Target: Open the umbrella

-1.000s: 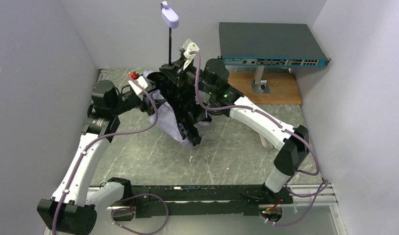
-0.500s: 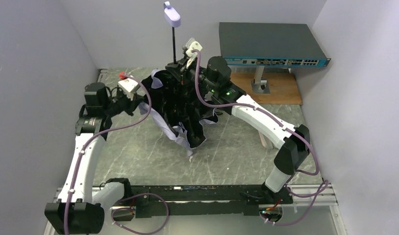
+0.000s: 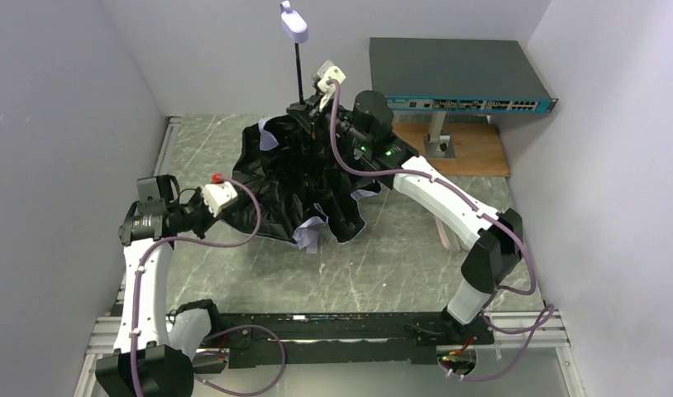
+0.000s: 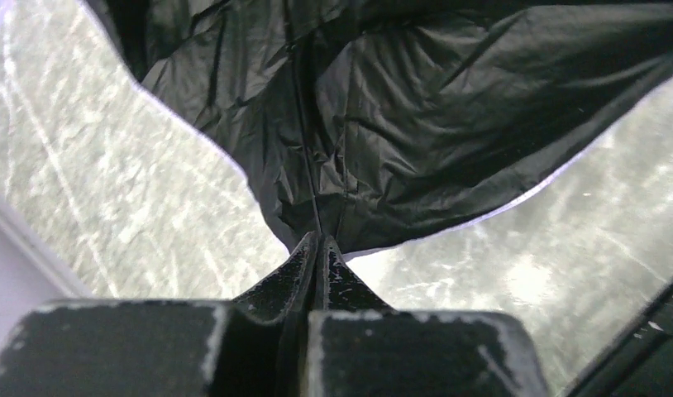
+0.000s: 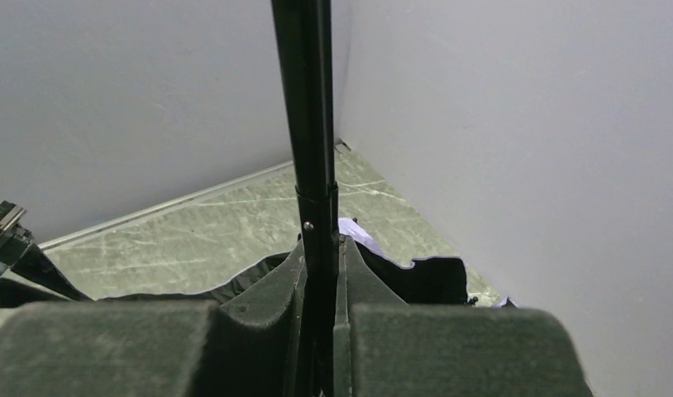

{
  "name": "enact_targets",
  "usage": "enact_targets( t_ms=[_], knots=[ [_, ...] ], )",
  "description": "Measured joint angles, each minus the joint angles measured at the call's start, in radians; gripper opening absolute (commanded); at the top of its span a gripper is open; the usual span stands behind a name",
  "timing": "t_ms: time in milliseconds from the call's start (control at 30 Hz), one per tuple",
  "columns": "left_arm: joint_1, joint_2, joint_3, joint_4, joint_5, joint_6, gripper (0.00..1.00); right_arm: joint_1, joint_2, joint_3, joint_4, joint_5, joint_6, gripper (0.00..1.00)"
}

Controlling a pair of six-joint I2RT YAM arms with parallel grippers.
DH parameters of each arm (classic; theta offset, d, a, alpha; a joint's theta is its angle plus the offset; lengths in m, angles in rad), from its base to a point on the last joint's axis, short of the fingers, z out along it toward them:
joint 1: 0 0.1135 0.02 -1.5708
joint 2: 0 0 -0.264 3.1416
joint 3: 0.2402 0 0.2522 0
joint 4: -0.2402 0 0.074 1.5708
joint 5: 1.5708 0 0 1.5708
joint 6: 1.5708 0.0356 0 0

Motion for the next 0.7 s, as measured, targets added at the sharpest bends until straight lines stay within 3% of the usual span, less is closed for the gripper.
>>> enact_targets(
  t_ms=[67, 100, 167, 300, 400, 567, 633, 700],
  knots=[
    [0.000, -0.002, 0.010, -0.052, 0.047, 0.029, 0.60, 0.000, 0.006, 0.004, -0.001, -0.013, -0.004, 0.00],
    [0.001, -0.002, 0.026, -0.071, 0.078, 0.024, 0.70, 0.000, 0.008, 0.004, -0.001, -0.026, -0.005, 0.00],
    [0.001, 0.001, 0.080, -0.073, 0.153, -0.025, 0.78, -0.001, 0.014, 0.003, -0.003, -0.059, -0.002, 0.00],
    [0.002, 0.004, 0.196, 0.150, 0.297, -0.328, 0.82, 0.001, 0.016, -0.003, -0.001, -0.139, 0.005, 0.00],
    [0.002, 0.009, 0.201, 0.354, 0.315, -0.518, 0.83, 0.008, 0.016, -0.016, 0.002, -0.191, 0.006, 0.00],
    [-0.020, 0.096, 0.204, 0.530, 0.291, -0.650, 0.90, 0.041, 0.017, -0.027, -0.002, -0.254, 0.002, 0.00],
    [-0.046, 0.149, 0.204, 0.543, 0.273, -0.657, 0.87, 0.057, 0.017, -0.027, 0.003, -0.266, -0.001, 0.00],
    [-0.073, 0.192, 0.204, 0.541, 0.256, -0.656, 0.72, 0.071, 0.017, -0.026, 0.006, -0.279, -0.003, 0.00]
  ],
)
